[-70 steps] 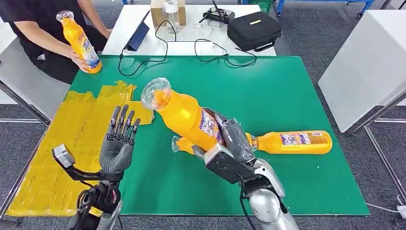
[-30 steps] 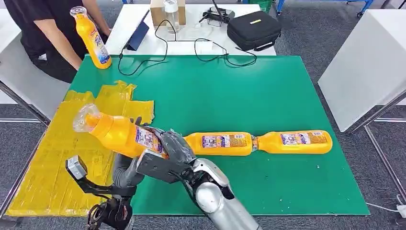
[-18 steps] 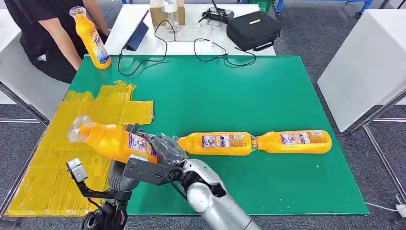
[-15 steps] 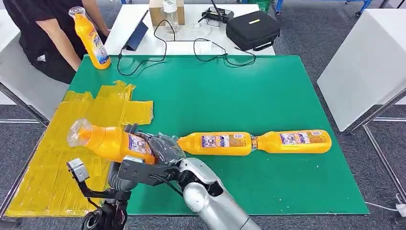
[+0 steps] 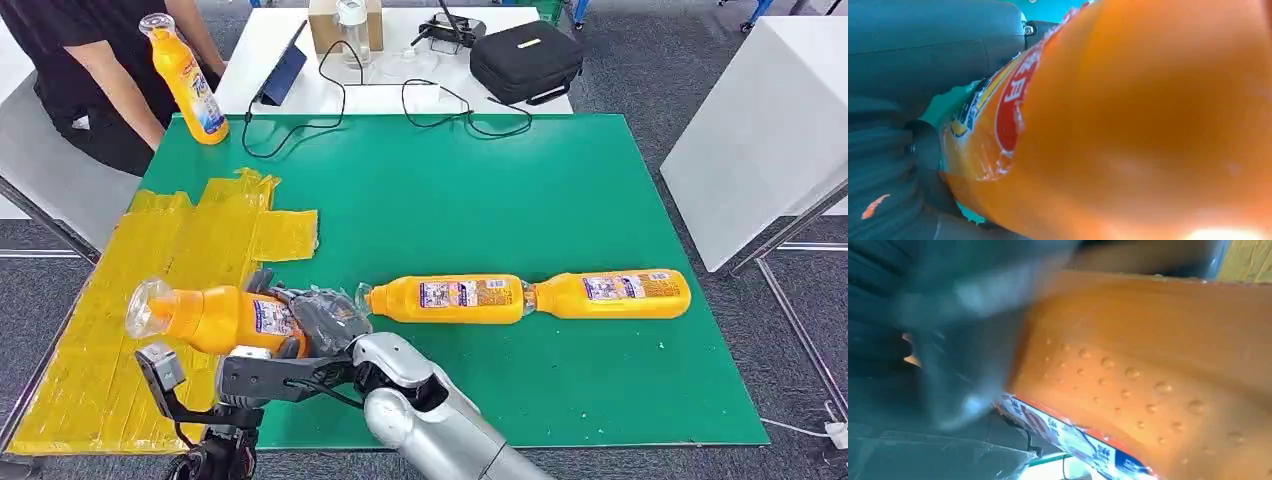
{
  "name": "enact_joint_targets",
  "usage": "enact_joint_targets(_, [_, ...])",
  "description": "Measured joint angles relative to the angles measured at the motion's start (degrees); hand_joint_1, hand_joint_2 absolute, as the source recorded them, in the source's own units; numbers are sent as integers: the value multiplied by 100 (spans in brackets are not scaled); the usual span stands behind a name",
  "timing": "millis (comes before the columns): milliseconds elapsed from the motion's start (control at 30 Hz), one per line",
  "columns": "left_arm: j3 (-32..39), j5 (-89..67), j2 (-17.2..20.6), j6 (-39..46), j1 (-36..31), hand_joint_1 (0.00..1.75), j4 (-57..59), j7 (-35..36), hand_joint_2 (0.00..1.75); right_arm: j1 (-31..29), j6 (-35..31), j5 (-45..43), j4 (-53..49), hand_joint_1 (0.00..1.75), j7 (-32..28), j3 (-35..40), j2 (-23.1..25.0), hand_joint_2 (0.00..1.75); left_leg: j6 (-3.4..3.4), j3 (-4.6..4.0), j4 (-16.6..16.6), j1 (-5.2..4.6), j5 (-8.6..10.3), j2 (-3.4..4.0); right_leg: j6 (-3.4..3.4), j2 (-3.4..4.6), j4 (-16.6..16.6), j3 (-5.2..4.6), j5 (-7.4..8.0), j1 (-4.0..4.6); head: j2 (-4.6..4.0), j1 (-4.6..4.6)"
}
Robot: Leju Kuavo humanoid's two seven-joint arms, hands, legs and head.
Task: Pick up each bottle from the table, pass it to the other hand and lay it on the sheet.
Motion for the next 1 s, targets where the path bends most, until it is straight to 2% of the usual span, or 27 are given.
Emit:
enact_joint_targets(700, [85, 324, 0, 7, 37, 175, 0, -98, 175, -314, -74, -459, 144, 173, 79, 389, 9, 175, 0, -1, 0, 0, 0, 10, -1, 10, 0, -4, 1, 0, 0, -2])
enact_joint_targets(733, [85, 324, 0, 7, 37, 175, 0, -98, 175, -322, -74, -461, 151, 161, 81, 400, 9, 175, 0, -1, 0, 0, 0, 11, -1, 10, 0, -3, 1, 0, 0, -2])
enact_joint_targets(767, [87, 326, 0, 7, 37, 175, 0, -98, 175, -325, -77, -461, 155, 112, 83, 406, 9, 175, 0, -1, 0, 0, 0, 10, -1, 10, 0, -3, 1, 0, 0, -2])
enact_joint_targets(833, [87, 332, 0, 7, 37, 175, 0, -98, 175, -327, -87, -468, 160, 112, 83, 413, 9, 175, 0, -1, 0, 0, 0, 10, -1, 10, 0, -3, 1, 0, 0, -2])
enact_joint_targets(867, [87, 335, 0, 7, 37, 175, 0, -98, 175, -330, -96, -470, 171, 14, 83, 415, 9, 175, 0, -1, 0, 0, 0, 11, -1, 10, 0, -3, 1, 0, 0, -2])
enact_joint_targets(900, [90, 341, 0, 11, 32, 175, 0, -98, 175, -329, -151, -470, 181, 0, 83, 424, 9, 175, 0, -1, 0, 0, 0, 12, -1, 11, 0, -4, 1, 0, 0, -2])
enact_joint_targets(933, [94, 343, 0, 18, 14, 175, 0, -98, 175, -320, -230, -466, 197, 0, 63, 433, 9, 175, 0, -1, 0, 0, 0, 13, -1, 11, 0, -6, 1, 0, 0, -2])
enact_joint_targets(967, [107, 341, 0, 24, 3, 175, 0, -101, 175, -318, -286, -457, 205, 0, 52, 439, 11, 0, 0, -2, 0, 0, 0, 12, -1, 11, 0, -5, 1, 0, 0, 0])
enact_joint_targets(1000, [118, 343, 0, 24, -1, 175, 0, -105, 175, -317, -330, -428, 205, 0, 26, 441, 13, 0, 0, -1, 0, 0, 0, 13, -1, 12, 0, -5, 2, 0, 0, -7])
